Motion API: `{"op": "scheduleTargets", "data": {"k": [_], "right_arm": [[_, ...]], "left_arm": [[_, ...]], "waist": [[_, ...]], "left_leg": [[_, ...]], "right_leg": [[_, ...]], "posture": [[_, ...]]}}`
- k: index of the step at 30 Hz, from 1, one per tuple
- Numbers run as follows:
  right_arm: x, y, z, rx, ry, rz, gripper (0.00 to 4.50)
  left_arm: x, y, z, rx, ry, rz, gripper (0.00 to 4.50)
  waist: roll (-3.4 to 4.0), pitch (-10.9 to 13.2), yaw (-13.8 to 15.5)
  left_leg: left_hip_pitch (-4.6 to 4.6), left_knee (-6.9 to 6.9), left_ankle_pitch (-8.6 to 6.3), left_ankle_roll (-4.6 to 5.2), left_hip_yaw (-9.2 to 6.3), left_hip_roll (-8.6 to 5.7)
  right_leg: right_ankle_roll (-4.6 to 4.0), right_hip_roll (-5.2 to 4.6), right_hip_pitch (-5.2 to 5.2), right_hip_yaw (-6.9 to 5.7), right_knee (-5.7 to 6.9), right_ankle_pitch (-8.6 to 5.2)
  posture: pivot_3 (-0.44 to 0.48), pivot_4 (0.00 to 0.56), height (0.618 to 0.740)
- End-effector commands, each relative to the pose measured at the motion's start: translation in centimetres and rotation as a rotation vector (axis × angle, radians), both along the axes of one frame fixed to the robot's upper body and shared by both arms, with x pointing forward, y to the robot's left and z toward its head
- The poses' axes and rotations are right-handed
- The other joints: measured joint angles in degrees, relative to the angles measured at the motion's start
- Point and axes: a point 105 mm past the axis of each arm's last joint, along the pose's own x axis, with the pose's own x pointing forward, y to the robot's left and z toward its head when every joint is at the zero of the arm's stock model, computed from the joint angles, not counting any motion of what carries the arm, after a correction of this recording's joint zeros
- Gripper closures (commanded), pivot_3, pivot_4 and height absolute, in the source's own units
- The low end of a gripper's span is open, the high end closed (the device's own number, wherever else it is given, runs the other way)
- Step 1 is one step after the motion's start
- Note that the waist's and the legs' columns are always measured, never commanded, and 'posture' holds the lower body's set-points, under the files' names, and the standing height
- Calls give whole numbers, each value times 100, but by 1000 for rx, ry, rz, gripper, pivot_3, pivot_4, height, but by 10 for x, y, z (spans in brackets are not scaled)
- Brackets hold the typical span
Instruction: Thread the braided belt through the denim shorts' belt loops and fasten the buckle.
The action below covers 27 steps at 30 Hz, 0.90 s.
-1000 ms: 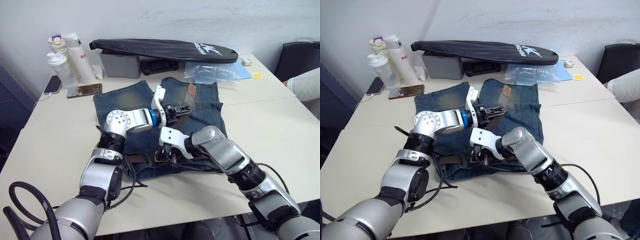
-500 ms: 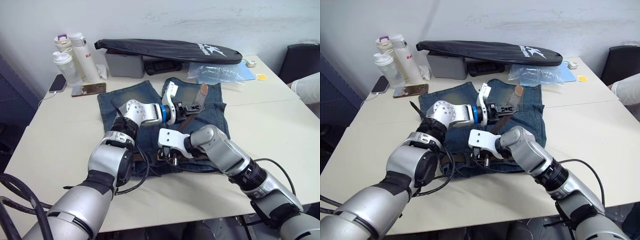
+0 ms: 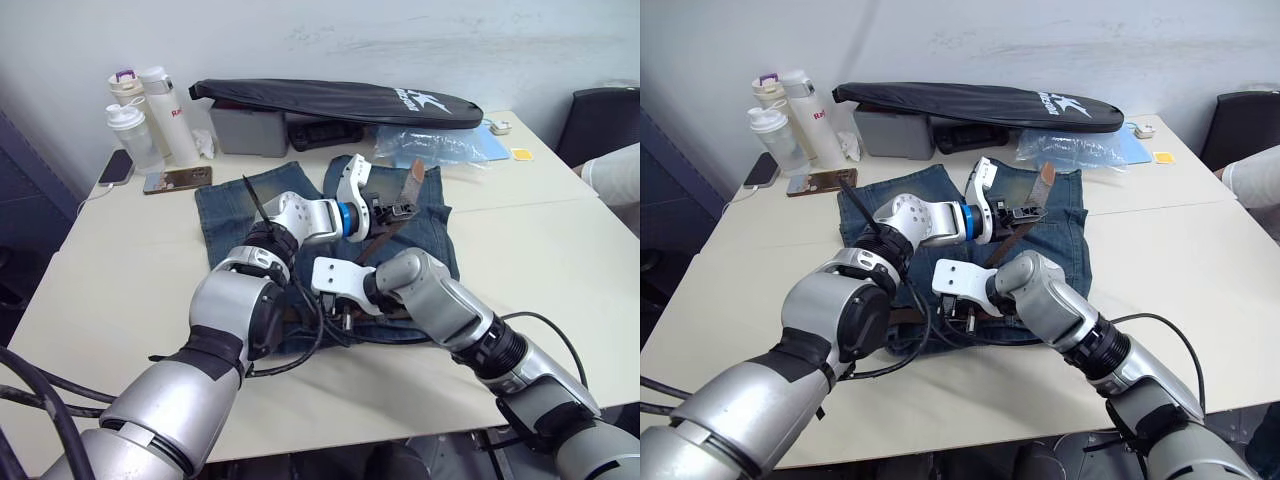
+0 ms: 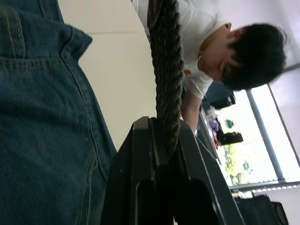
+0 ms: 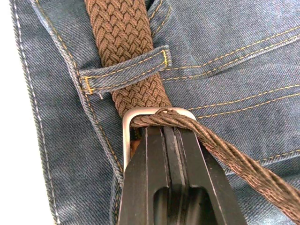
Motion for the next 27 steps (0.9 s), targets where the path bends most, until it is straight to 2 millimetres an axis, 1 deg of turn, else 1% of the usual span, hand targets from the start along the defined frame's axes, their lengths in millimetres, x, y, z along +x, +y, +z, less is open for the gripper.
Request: {"op": "scheduleTargets", "data": {"k": [1, 4, 8, 10, 11, 12, 14, 17, 19, 22, 23, 26, 27], "right_arm": [[-39, -20, -98, -205, 333, -41, 4456], [-38, -21, -102, -206, 333, -41, 4456], [-34, -22, -109, -209, 328, -37, 4456], [-30, -22, -114, -196, 319, -40, 4456], [-29, -22, -115, -190, 316, -41, 4456], [-28, -22, -116, -185, 315, -41, 4456], [-25, -21, -118, -164, 314, -54, 4456], [-23, -20, -119, -137, 327, -69, 4456], [-22, -19, -120, -118, 336, -76, 4456], [-21, -17, -120, -92, 342, -78, 4456], [-18, -17, -120, -62, 361, -93, 4456], [-15, -25, -114, 12, 406, -120, 4456], [-16, -29, -109, 23, 406, -109, 4456]], "left_arm": [[-9, -29, 122, -287, -294, -22, 4500], [-13, -33, 131, -321, -303, -35, 4500], [-8, -23, 130, -302, -311, -16, 4500], [5, -2, 120, -247, -304, 32, 4500], [9, 5, 116, -228, -301, 49, 4500], [11, 10, 114, -216, -299, 58, 4500], [18, 30, 110, -201, -286, 89, 4500], [24, 54, 103, -180, -261, 119, 4500], [25, 65, 97, -161, -238, 125, 4500], [24, 71, 88, -137, -214, 118, 4500], [21, 72, 81, -115, -198, 103, 4500], [13, 76, 66, -75, -161, 74, 4500], [11, 78, 61, -66, -149, 69, 4500]], "waist": [[0, 0, 4], [3, 1, 4], [3, 1, -10], [4, 2, -35], [4, 2, -51], [4, 2, -73], [5, 2, -146], [4, 2, -180], [5, 2, -193], [4, 2, -249], [5, 2, -269], [7, 4, -299], [9, 5, -298]], "left_leg": [[0, 0, 1, 1, -1, 0], [6, -6, 4, 6, -5, -1], [17, -8, 5, 8, -7, 0], [46, -14, 5, 7, -7, 1], [70, -24, 3, 4, -9, 3], [76, -37, 2, 2, -10, 4], [87, -51, -1, -3, -24, 8], [88, -53, 2, -10, -46, 10], [86, -53, 5, -23, -65, 10], [94, -53, 6, -41, -88, 9], [93, -53, 5, -42, -92, 9], [95, -55, 3, -49, -95, 10], [94, -54, 3, -50, -97, 10]], "right_leg": [[1, 0, 0, -1, -6, 0], [9, -1, 10, -6, -16, 5], [13, 0, 21, -6, -14, 7], [14, 1, 42, -3, -16, 7], [18, 2, 57, 0, -18, 4], [21, 2, 71, 1, -21, 2], [29, 3, 84, 8, -19, -3], [32, 11, 78, 14, -5, -5], [32, 23, 70, 19, 16, -5], [32, 28, 67, 22, 34, -5], [32, 29, 66, 22, 35, -5], [31, 30, 65, 23, 38, -6], [30, 30, 63, 24, 41, -7]], "posture": [[0, 150, 622], [0, 150, 622], [0, 150, 622], [0, 150, 622], [0, 150, 622], [0, 150, 622], [0, 150, 622], [0, 150, 622], [0, 150, 622], [0, 150, 622], [0, 150, 622], [0, 150, 622], [0, 150, 622]]}}
